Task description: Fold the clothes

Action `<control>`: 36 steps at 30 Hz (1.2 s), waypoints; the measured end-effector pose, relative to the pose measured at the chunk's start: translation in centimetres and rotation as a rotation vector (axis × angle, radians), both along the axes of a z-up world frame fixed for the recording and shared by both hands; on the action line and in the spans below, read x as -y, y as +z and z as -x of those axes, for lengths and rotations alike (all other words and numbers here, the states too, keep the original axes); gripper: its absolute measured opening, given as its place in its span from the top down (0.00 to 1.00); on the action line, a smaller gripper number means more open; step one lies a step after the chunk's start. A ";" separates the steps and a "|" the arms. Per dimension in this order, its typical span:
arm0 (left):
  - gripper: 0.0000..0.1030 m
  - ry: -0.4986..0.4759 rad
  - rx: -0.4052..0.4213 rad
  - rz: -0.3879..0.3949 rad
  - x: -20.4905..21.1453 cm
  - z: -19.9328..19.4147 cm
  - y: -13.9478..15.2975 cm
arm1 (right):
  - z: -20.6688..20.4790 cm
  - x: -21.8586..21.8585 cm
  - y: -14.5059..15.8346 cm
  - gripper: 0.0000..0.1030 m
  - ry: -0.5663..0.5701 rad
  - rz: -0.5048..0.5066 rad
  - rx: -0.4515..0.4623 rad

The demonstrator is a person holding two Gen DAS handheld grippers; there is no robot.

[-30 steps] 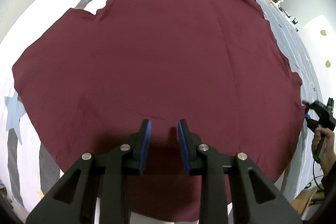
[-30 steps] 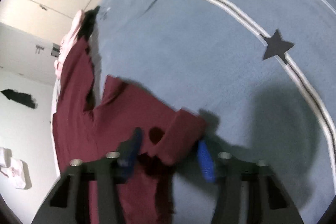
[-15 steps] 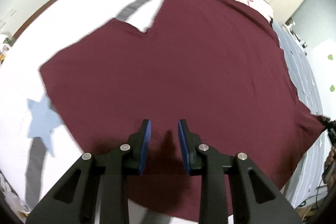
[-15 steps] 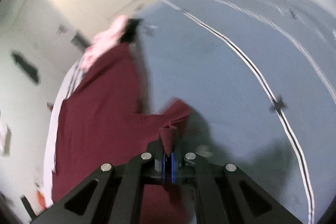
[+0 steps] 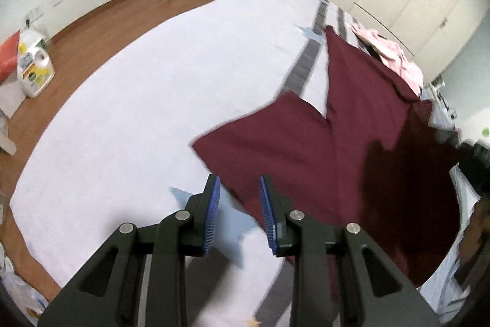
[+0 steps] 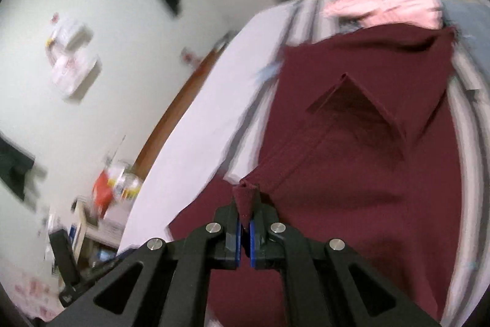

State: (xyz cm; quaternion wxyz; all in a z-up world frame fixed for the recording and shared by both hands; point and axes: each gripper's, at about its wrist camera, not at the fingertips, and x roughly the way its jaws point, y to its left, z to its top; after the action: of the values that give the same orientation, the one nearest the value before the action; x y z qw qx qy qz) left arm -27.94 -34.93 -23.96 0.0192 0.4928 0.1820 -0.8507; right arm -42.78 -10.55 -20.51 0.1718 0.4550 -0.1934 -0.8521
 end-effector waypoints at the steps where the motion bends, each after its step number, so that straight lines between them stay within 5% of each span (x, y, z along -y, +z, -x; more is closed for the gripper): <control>1: 0.77 -0.013 0.007 -0.015 -0.3 0.3 -0.3 | 0.3 2.4 -1.4 0.93 0.033 -0.001 0.042; 5: 0.72 -0.067 0.036 -0.076 -1.4 1.7 -1.5 | -1.1 7.3 -5.4 0.79 0.114 0.044 0.176; 10: 0.55 -0.135 0.073 -0.152 -2.8 3.4 -3.1 | -6.3 2.7 -5.3 0.58 0.040 0.010 0.156; 14: 0.53 -0.186 0.106 -0.203 -5.2 4.5 -4.3 | -10.7 -5.1 -6.6 0.58 -0.111 -0.065 0.238; 20: 0.47 -0.255 0.180 -0.164 -9.5 4.5 -6.3 | -15.7 -12.2 -8.4 0.58 -0.204 -0.173 0.296; 30: 0.48 -0.316 0.163 -0.043 -12.8 5.2 -7.6 | -15.6 -8.8 -10.0 0.57 -0.099 -0.217 0.266; 32: 0.63 -0.336 0.140 -0.044 -13.3 5.5 -7.4 | -15.4 -8.4 -9.9 0.56 -0.089 -0.216 0.251; 33: 0.86 -0.344 0.133 -0.041 -13.5 5.6 -7.3 | -15.4 -8.2 -9.8 0.55 -0.081 -0.212 0.248; 34: 0.96 -0.346 0.125 -0.046 -13.3 5.7 -7.0 | -15.4 -7.9 -9.8 0.52 -0.072 -0.208 0.246; 36: 0.96 -0.346 0.111 -0.059 -12.7 5.7 -6.5 | -15.4 -7.2 -9.9 0.51 -0.048 -0.198 0.243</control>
State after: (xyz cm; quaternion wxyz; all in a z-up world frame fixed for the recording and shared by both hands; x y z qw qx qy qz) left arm -33.64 -22.21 -30.47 -0.1318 0.5633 0.1183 -0.8070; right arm -27.38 -3.38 -30.38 0.0810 0.5647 -0.1389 -0.8095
